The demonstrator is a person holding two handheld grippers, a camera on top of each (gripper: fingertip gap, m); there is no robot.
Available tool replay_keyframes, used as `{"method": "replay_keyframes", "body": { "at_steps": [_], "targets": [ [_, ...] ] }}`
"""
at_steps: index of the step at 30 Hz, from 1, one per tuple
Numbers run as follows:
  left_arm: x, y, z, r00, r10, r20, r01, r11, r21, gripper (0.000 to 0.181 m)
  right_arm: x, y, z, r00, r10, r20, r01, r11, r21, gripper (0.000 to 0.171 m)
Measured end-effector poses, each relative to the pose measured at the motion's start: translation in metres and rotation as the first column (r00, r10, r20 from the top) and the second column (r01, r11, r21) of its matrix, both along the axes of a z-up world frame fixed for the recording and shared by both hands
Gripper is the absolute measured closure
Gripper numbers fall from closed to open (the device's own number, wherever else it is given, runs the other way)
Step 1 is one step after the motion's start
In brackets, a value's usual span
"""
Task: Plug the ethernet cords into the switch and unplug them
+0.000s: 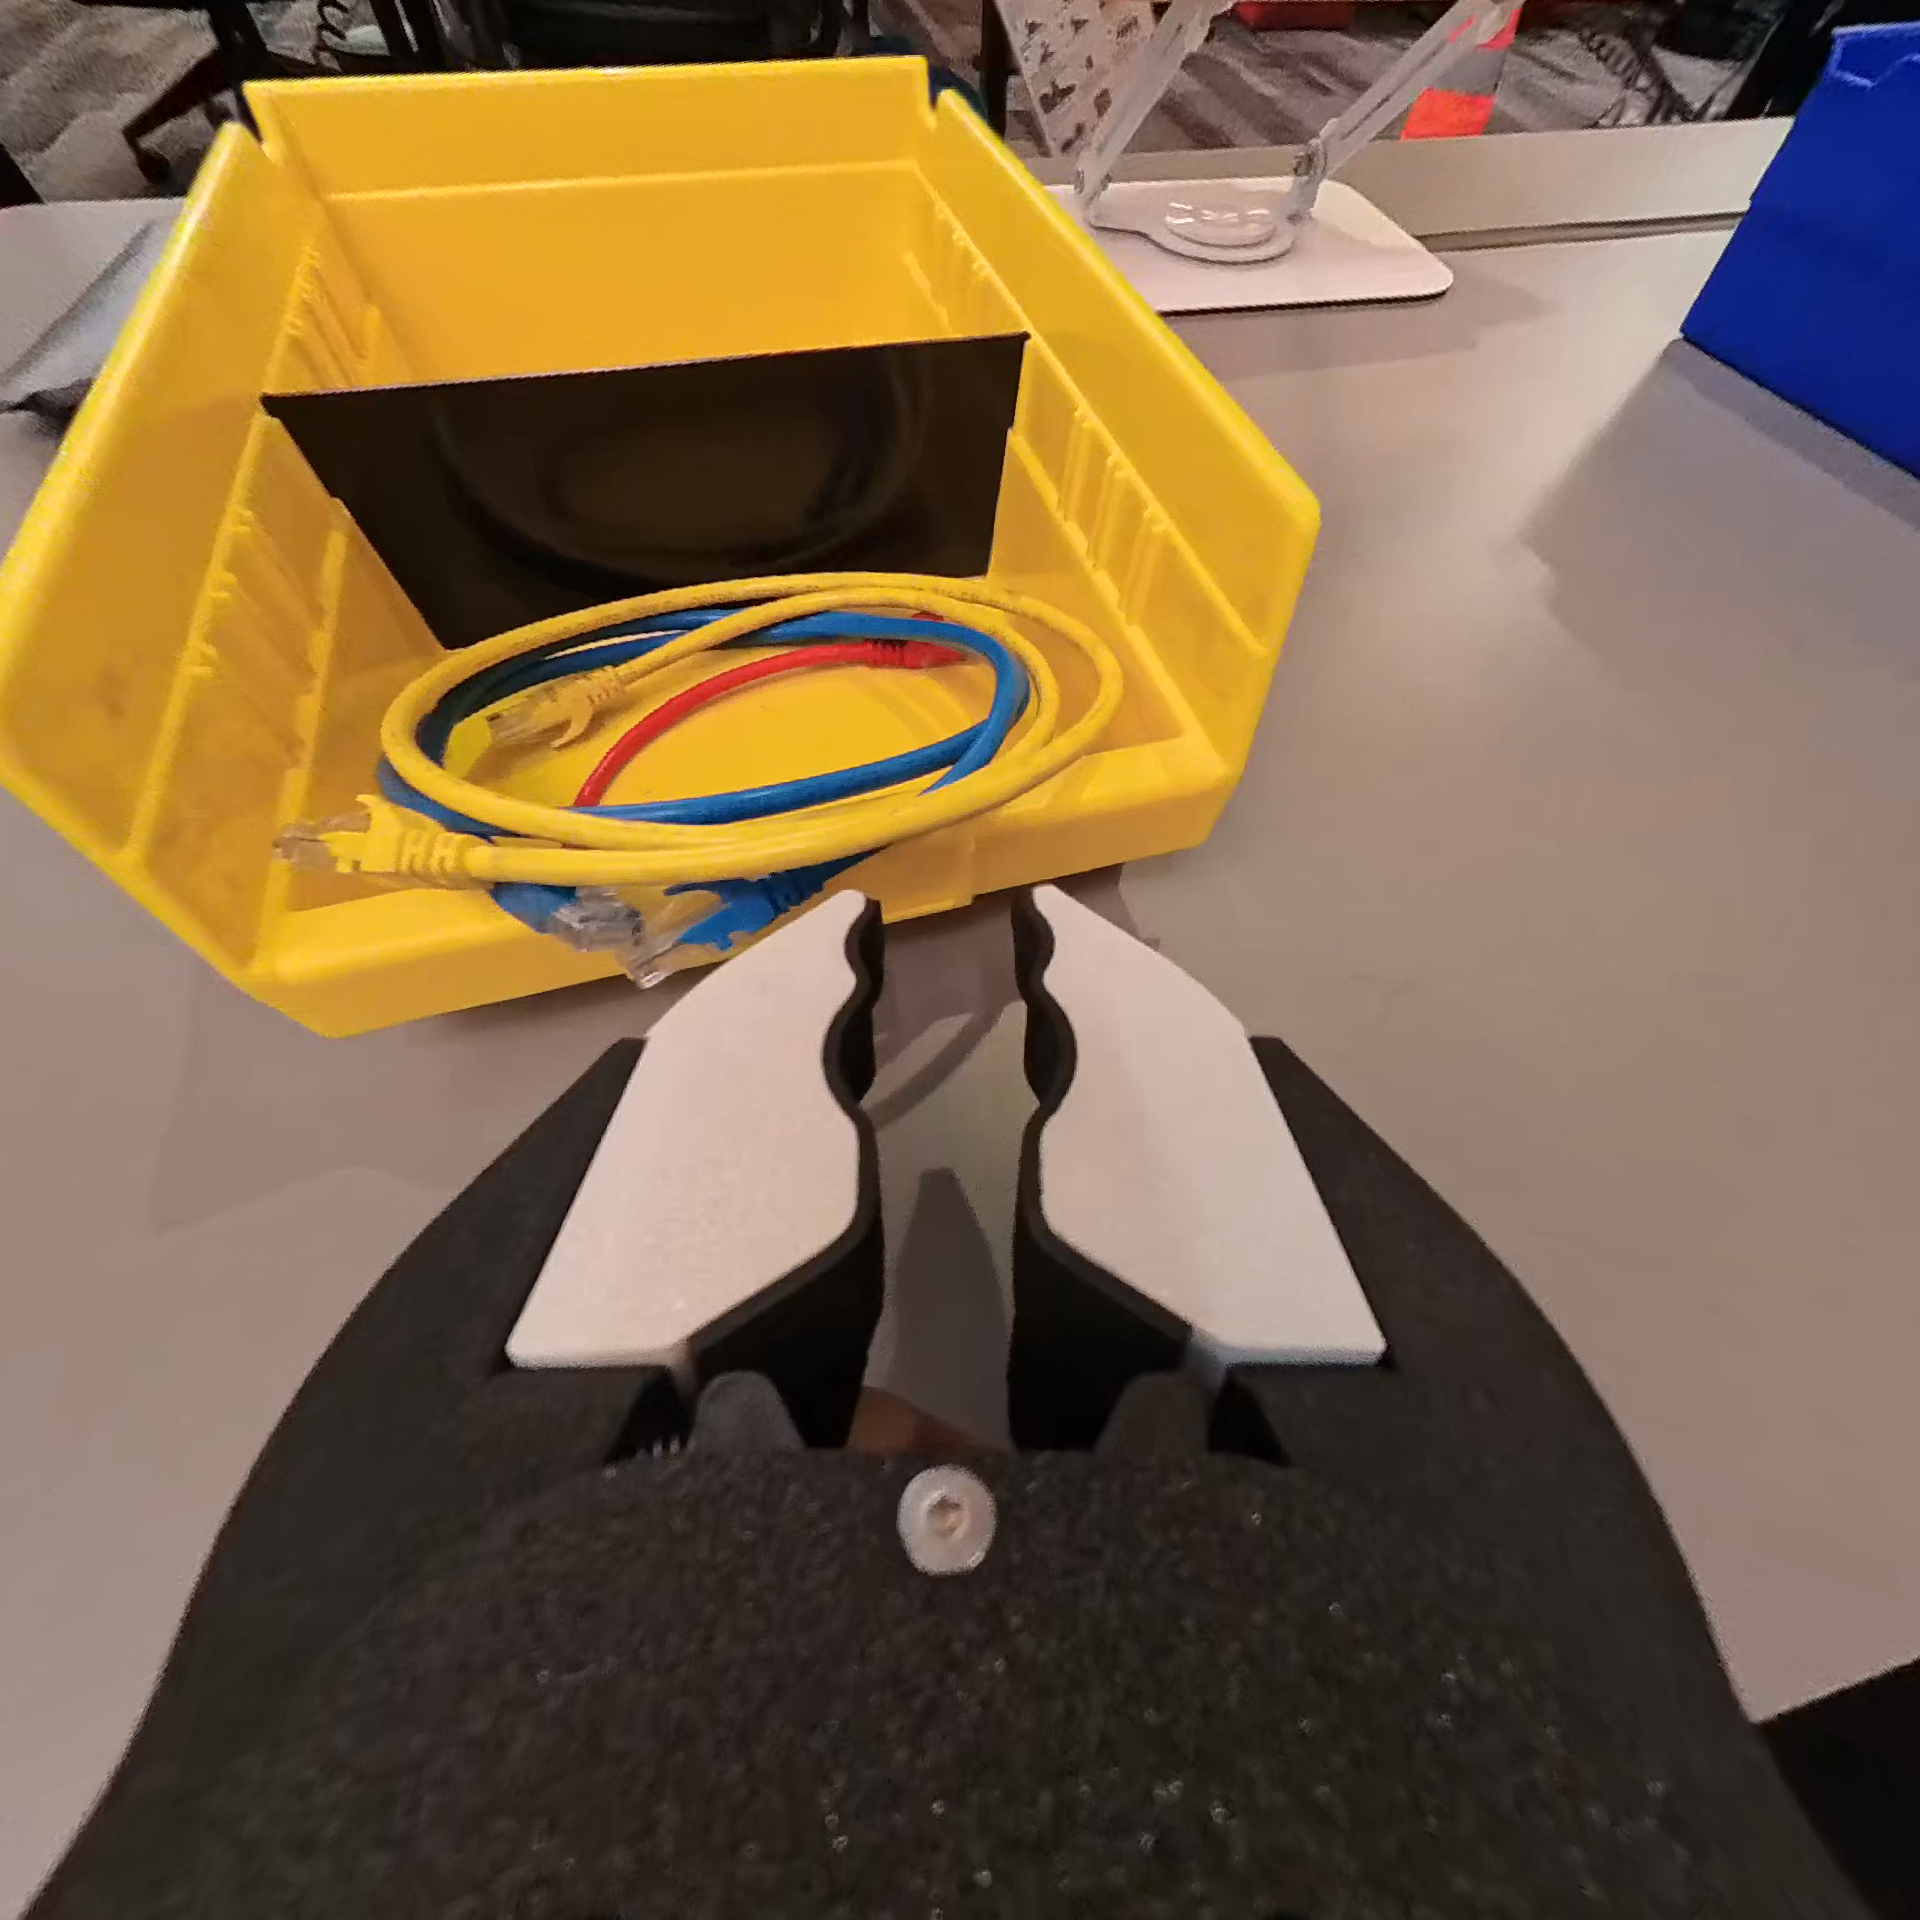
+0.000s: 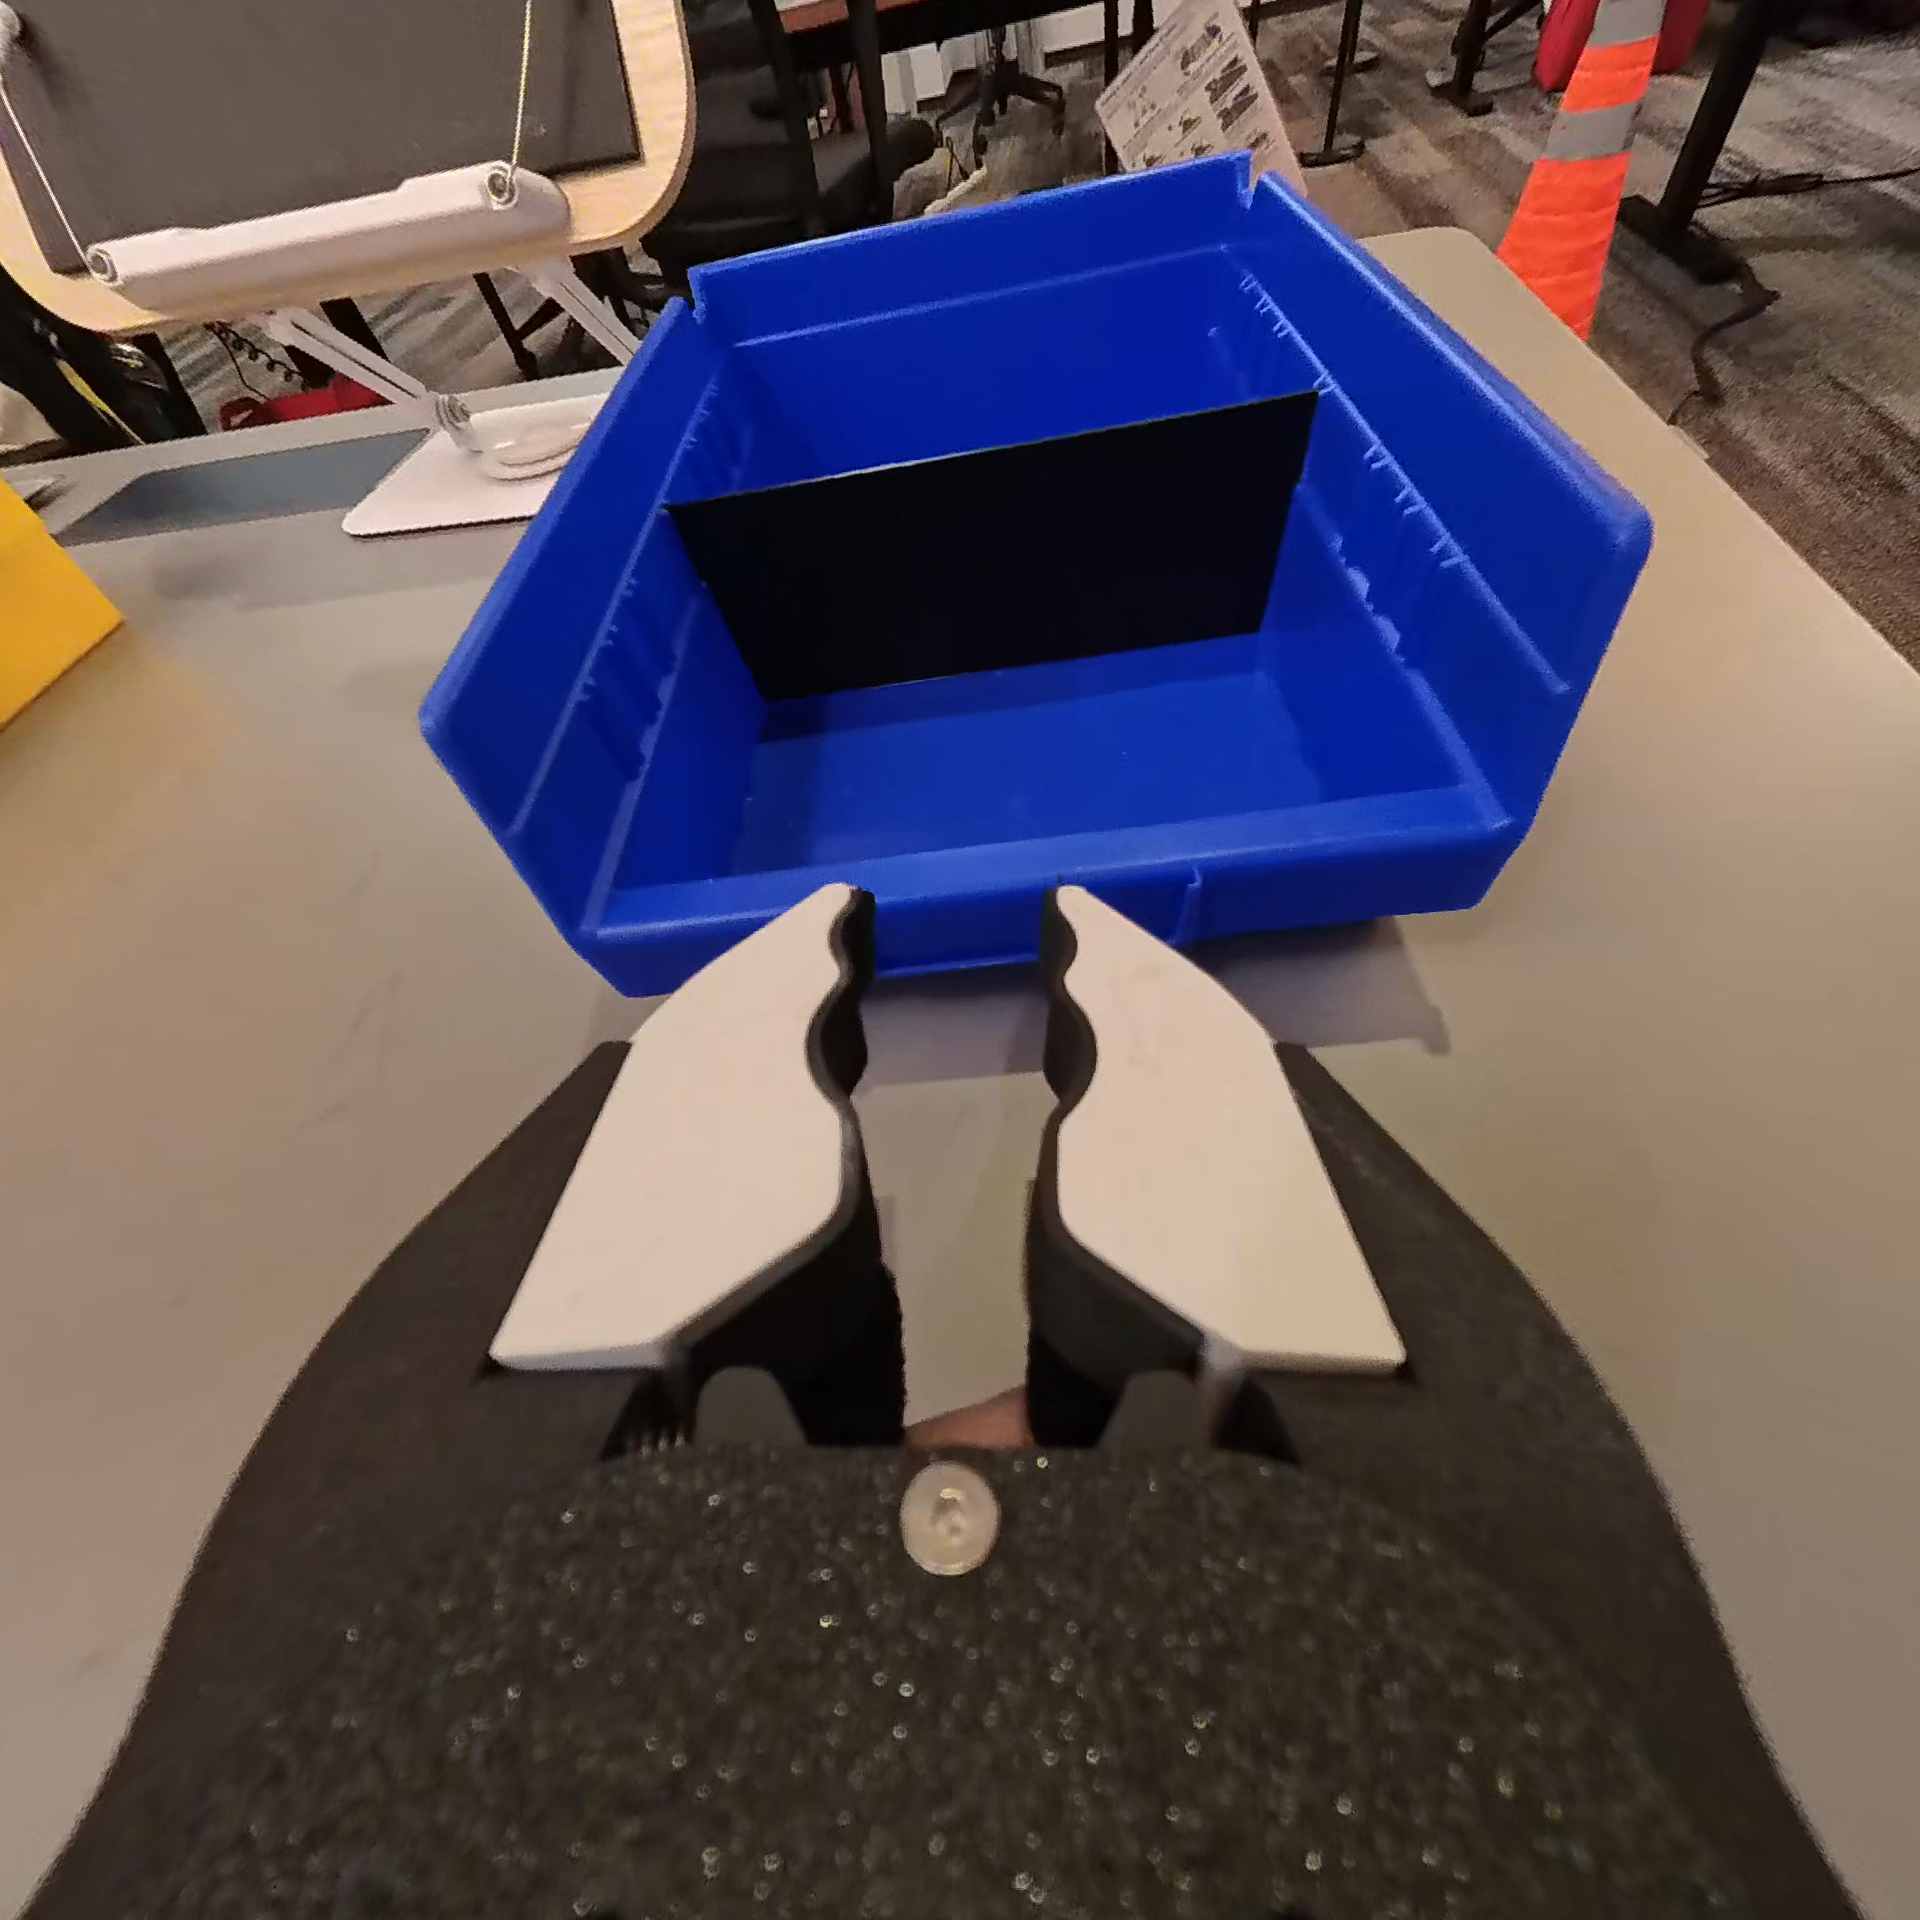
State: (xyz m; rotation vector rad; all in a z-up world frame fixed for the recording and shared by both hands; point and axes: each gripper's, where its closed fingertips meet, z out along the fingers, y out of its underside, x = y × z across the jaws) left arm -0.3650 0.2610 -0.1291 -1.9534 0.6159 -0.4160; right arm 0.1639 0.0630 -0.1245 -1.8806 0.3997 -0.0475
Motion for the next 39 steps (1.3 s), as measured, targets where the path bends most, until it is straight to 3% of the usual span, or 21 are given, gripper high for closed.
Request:
{"method": "replay_keyframes", "body": {
  "at_steps": [5,13,29,33,36,39],
  "targets": [
    [0.000,-0.003,-0.006,0.997,0.011,-0.076,-0.010,1.000,0.015,0.158,-0.006,0.002,0.000,1.000,0.018,-0.003,-0.018,1.000,-0.003,0.141],
    [-0.004,-0.006,-0.006,0.999,0.023,-0.038,-0.024,1.000,-0.015,0.157,-0.010,-0.001,0.009,0.984,0.033,0.173,-0.030,0.999,-0.021,0.143],
    [-0.002,-0.009,0.003,1.000,-0.012,-0.012,0.012,1.000,0.023,0.153,-0.020,0.004,0.004,0.994,0.065,0.085,-0.064,0.998,-0.017,0.144],
    [0.004,-0.010,0.029,0.995,-0.097,-0.021,0.098,0.991,0.089,0.148,-0.018,0.006,0.000,0.995,0.058,0.086,-0.056,0.998,-0.027,0.144],
    [0.012,-0.010,0.032,0.937,-0.283,-0.202,0.296,0.955,0.035,0.145,-0.015,0.006,-0.004,0.995,0.060,0.076,-0.057,0.998,-0.041,0.144],
    [0.007,0.008,0.016,0.786,-0.377,-0.490,0.423,0.906,-0.018,0.143,-0.017,0.006,0.000,0.997,0.065,0.030,-0.064,0.998,-0.011,0.144]
  ]
}}
